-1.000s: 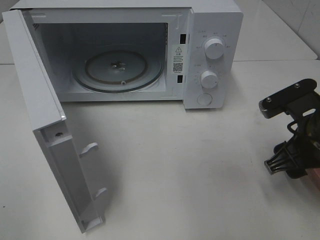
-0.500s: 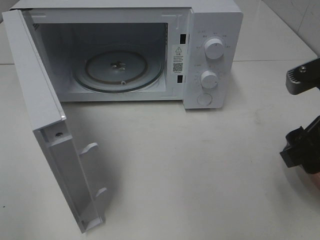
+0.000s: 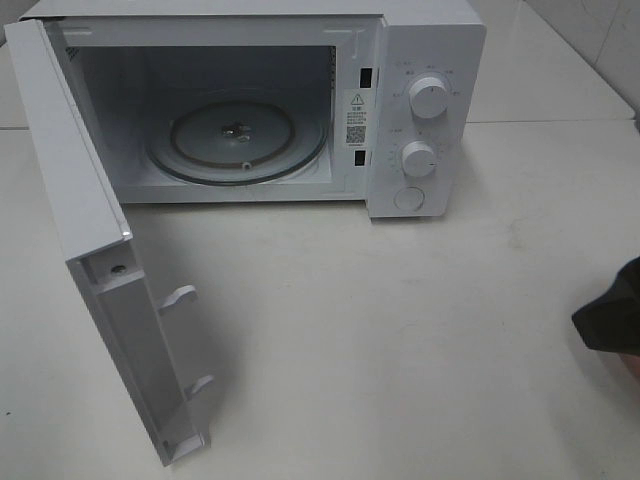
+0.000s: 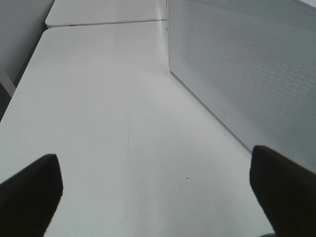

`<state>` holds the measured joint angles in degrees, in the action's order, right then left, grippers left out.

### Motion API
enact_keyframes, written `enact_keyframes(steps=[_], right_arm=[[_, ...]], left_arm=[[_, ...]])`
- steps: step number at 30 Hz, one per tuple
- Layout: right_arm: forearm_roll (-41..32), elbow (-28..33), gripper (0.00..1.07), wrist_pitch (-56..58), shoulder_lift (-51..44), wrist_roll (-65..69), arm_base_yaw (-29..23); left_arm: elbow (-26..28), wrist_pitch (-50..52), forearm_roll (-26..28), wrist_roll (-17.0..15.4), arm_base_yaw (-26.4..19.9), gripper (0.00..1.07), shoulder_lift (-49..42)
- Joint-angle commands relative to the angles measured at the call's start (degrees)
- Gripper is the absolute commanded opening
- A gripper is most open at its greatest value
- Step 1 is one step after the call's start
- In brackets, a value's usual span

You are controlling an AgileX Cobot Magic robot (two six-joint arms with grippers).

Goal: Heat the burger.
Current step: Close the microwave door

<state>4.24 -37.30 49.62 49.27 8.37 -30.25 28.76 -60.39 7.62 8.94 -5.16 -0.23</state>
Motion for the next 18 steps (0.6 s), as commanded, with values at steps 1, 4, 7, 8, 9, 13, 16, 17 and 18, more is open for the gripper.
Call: enact_keyframes(steps=[1,4,7,8,9,13,16,17,18], right_arm=[[-0.5,-0.4,0.76,4.4,-4.8,-1.3,0.1],[-0.5,-0.4,0.76,6.6,-8.2,-1.3,0.1],[-0.5,-0.4,0.76,9.3,-11.6,-1.3,0.1],[-0.5,-0.4,0.76,9.3,-11.6,-1.3,0.1],[-0.5,-0.4,0.76,11.0,-13.5,-1.3,0.1],[-0.5,-0.4,0.76,13.2,-17.4,-1.3,0.1],[-0.4,0.6,0.76,13.8,-21.3,-1.8,0.1],[-0.4,0.6,0.76,13.8,-21.3,-1.8,0.1],[-0.4,1.2,0.76,13.7,-22.6,-2.2,0.1]], left_arm=[[-0.2,0.7,0.5,-0.1,-0.2,0.98,-1.1],[-0.2,0.7,0.5,-0.1,-0.2,0.98,-1.1],[-0.2,0.7,0.5,-0.1,-0.2,0.98,-1.1],[-0.2,0.7,0.5,-0.1,-0.2,0.98,-1.1],[-0.2,0.7,0.5,-0.1,-0.2,0.98,-1.1],[-0.2,0.7,0.5,-0.1,-0.2,0.98,-1.1],[-0.2,0.7,0.5,-0.1,-0.2,0.98,-1.1],[-0.2,0.7,0.5,-0.1,-0.2,0.98,-1.1],[-0.2,0.7,0.5,-0.1,-0.2,0.98,-1.1]])
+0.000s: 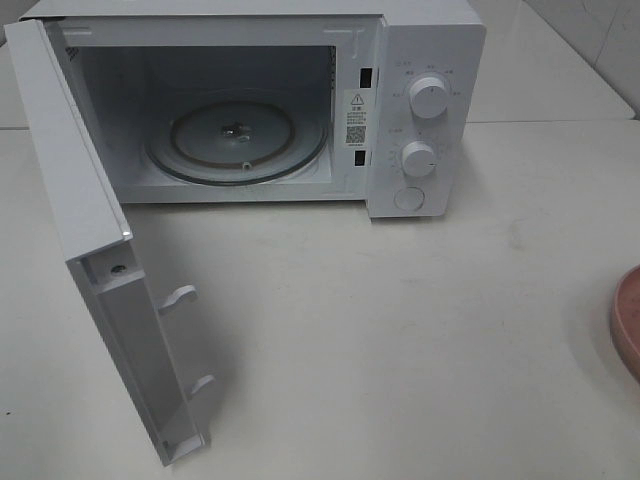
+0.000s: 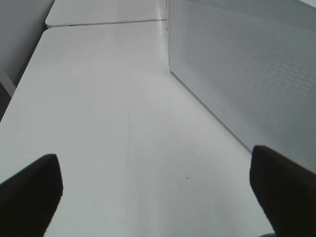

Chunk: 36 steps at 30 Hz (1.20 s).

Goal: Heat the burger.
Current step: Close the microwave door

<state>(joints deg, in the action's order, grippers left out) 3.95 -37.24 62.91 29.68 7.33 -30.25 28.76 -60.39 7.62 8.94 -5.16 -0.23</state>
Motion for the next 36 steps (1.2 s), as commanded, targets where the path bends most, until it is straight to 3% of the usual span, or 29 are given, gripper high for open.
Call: enact_keyframes(steps=[1,6,11,14,16,22,31,36], right_arm=[[-0.1,1.1,0.76,0.4,-3.0,-1.2,0.1],[-0.3,5.0,0.76,-0.9,-9.0,-2.2,1.1],[-0.7,8.0,0.76,-3.6,-16.3,-2.7,9.6],[-0.7,8.0,0.76,-3.4,-17.3,-2.8,11.0],[-0.9,8.1,0.76,-3.4,-20.8,-3.0,15.6],[-1.5,8.1,0.76,-3.4,-25.4,-3.3,21.7],[-1.5,8.2,0.76,-3.4,-31.6,-3.2,28.4],[-1.5,8.2,0.76,-3.4,-31.5,-3.2,29.0]], left_arm=[[-0.2,0.7,0.5,-0.1,-0.2,0.98,-1.1],[-0.2,0.7,0.5,-0.1,-0.2,0.98,-1.1],[-0.2,0.7,0.5,-0.1,-0.2,0.98,-1.1],[-0.2,0.7,0.5,-0.1,-0.2,0.98,-1.1],[-0.2,0.7,0.5,-0.1,-0.2,0.98,-1.1],[-0.2,0.7,0.5,-0.1,-0.2,0.98,-1.1],[-0.2,0.7,0.5,-0.1,-0.2,0.98,-1.1],[-0.2,0.7,0.5,-0.1,-0.2,0.98,-1.1]])
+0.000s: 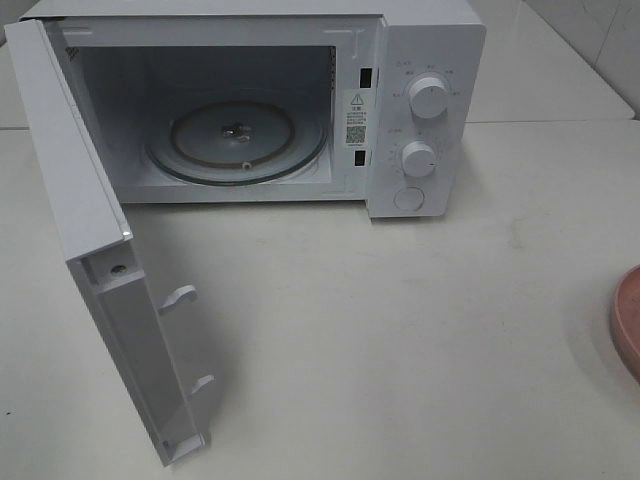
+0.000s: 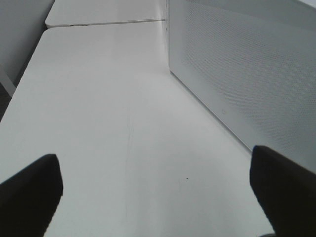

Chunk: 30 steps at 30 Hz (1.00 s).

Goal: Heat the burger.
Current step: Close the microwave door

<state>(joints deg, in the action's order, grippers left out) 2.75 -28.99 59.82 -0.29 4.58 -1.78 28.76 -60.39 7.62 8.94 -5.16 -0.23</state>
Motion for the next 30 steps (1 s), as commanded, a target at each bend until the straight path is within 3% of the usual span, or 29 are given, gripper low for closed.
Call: enact_keyframes(steps=[1,30], right_arm=[[-0.3,-0.1,0.76,-0.3,-1.5,-0.5,0.5],[-0.3,-0.1,0.76,-0.3,-1.5,-0.5,0.5]], left_arm=[[-0.2,0.7,0.5,-0.1,-0.2,0.98,-1.1],[-0.2,0.7,0.5,-0.2,-0.2,0.98,-1.1]])
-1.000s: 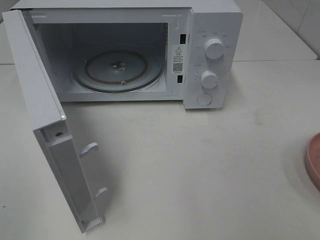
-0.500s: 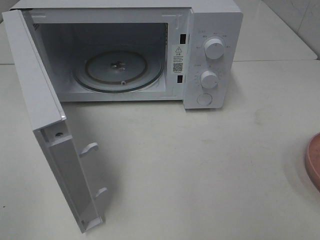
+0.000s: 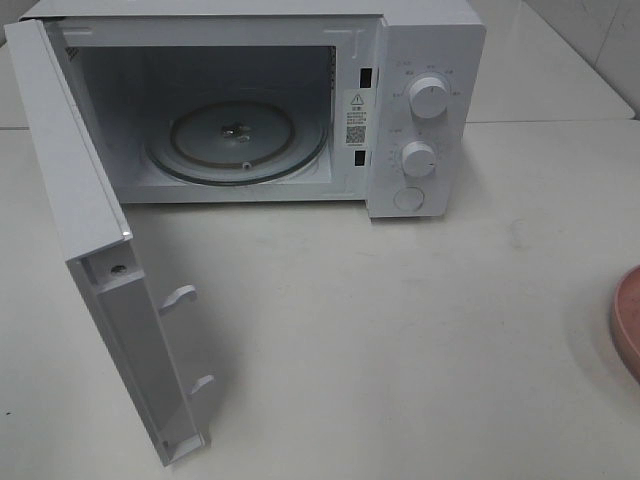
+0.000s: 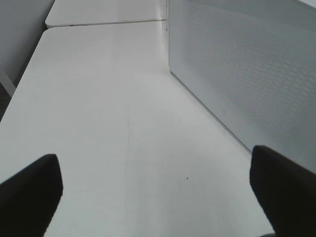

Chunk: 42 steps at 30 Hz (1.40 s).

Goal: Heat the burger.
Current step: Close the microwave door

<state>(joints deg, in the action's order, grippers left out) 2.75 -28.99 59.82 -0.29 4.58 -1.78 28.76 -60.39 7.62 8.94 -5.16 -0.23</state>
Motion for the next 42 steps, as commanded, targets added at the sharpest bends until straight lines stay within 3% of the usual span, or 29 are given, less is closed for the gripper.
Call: enact_keyframes(steps=[1,28,34,35,37,38,39,40,41,42], right_arm=[[-0.3,-0.1,0.76,-0.3,-1.5,-0.5,0.5],[-0.3,-0.1,0.76,-0.3,-1.5,-0.5,0.5],[-0.3,-0.1,0.76,-0.3,-1.5,-0.5,0.5],[-0.3,-0.1,0.76,-0.3,-1.5,-0.5,0.5],[-0.3,-0.1,0.76,-0.3,-1.5,-0.5,0.5],[-0.3,-0.1,0.76,-0.3,-1.5,-0.5,0.5],[-0.3,-0.1,0.76,-0.3,-1.5,-0.5,0.5],[-0.3,-0.1,0.76,-0.3,-1.5,-0.5,0.5],[-0.3,-0.1,0.76,-0.3,-1.5,-0.5,0.5],[-0.3,-0.1,0.76,-0.3,-1.5,-0.5,0.5]], left_arm=[[-0.2,0.7,0.5,-0.2,-0.2,0.98,-1.1],[1.1,2.2,0.9,-0.1,-0.2,0.95,-1.1],[2.0,5.7,0.7,-0.1,-0.2,0.80,2.5],[2.0,7.0,0.7,-0.1,-0.2,0.69,4.4],[2.0,7.7,0.6,-0.1,-0.2,0.63,5.5],[2.0,9.1,0.6,-0.1,-0.2,0.51,7.4],[2.0,9.1,0.6,-0.1,-0.2,0.51,7.4],[1.8,10.8,0.6,-0.1,-0.2,0.41,9.6],[1.8,10.8,0.6,-0.1,-0.2,0.41,9.6],[1.7,12.2,0.6,-0.1,-0.2,0.33,11.1]])
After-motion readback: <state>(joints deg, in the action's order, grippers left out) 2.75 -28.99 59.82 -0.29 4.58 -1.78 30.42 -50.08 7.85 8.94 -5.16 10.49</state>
